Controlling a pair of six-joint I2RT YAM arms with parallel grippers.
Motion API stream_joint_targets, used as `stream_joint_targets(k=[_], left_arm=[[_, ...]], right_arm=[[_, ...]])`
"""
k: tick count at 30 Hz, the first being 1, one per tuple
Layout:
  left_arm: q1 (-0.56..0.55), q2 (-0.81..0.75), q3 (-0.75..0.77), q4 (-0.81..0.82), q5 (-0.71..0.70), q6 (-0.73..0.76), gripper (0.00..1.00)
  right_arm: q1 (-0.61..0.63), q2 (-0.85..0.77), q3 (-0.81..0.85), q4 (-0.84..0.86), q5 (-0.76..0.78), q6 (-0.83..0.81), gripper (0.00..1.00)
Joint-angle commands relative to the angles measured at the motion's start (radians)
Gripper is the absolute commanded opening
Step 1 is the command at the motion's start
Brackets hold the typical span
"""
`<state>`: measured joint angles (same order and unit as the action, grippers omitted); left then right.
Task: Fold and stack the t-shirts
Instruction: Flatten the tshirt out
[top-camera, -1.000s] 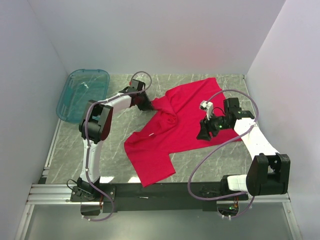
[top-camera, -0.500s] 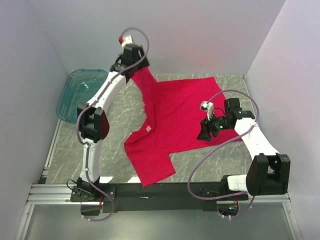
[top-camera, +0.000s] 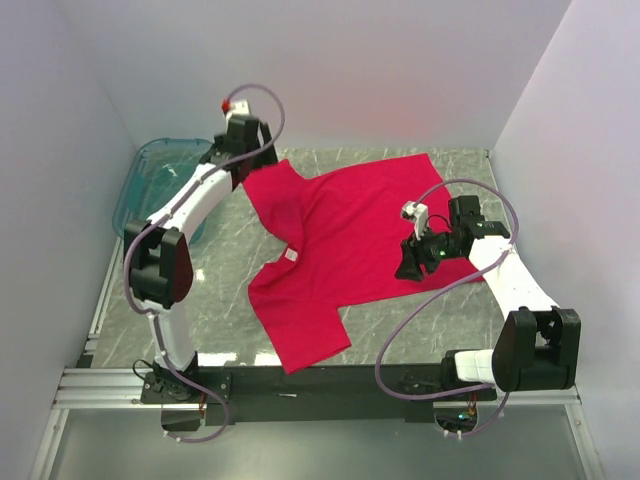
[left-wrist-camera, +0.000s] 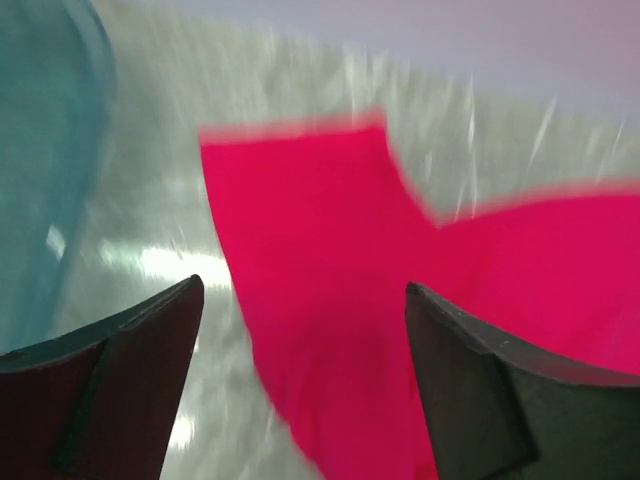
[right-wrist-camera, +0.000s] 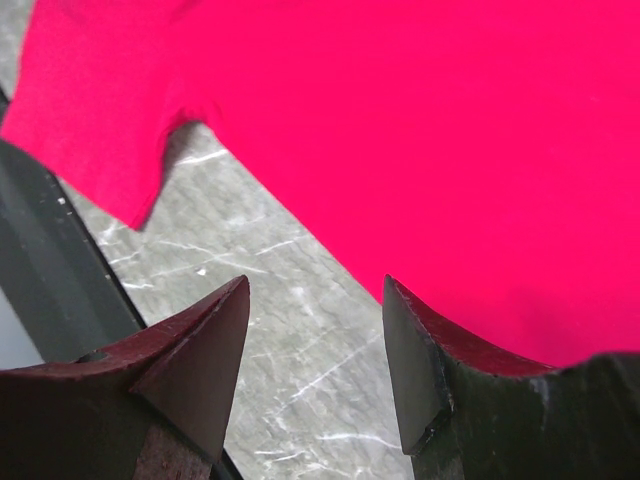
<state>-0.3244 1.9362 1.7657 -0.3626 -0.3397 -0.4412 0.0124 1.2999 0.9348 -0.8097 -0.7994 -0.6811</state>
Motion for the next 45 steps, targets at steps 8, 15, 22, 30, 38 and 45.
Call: stream_joint_targets(k=[8,15,22,30,38,45], left_arm=[[-0.002,-0.347,-0.702,0.1,0.331,-0.33,0.78],[-0.01,-0.353,-0.864,0.206,0.47,-0.418,0.74],[-0.01,-0.307,-0.78,0.232,0.528,-0.387,0.76],[-0.016,-0.105,-0.649,0.228,0.571,-0.41,0.73],[-0.01,-0.077,-0.586,0.16,0.458,-0.374,0.04],[0.099,-0.14,-0.47,-0.03,0.187,-0.229,0.01]], right_arm=[[-0.008,-0.04,0.009,0.055,0.088,0.054,0.62],[-0.008,-0.071,-0.005,0.076,0.199,0.055,0.63],[-0.009,-0.062,-0.022,0.079,0.204,0.055,0.63],[-0.008,-0.056,-0.022,0.075,0.189,0.057,0.63],[-0.008,-0.053,-0.021,0.073,0.184,0.051,0.63],[-0.008,-0.06,-0.027,0.076,0.203,0.045,0.63]])
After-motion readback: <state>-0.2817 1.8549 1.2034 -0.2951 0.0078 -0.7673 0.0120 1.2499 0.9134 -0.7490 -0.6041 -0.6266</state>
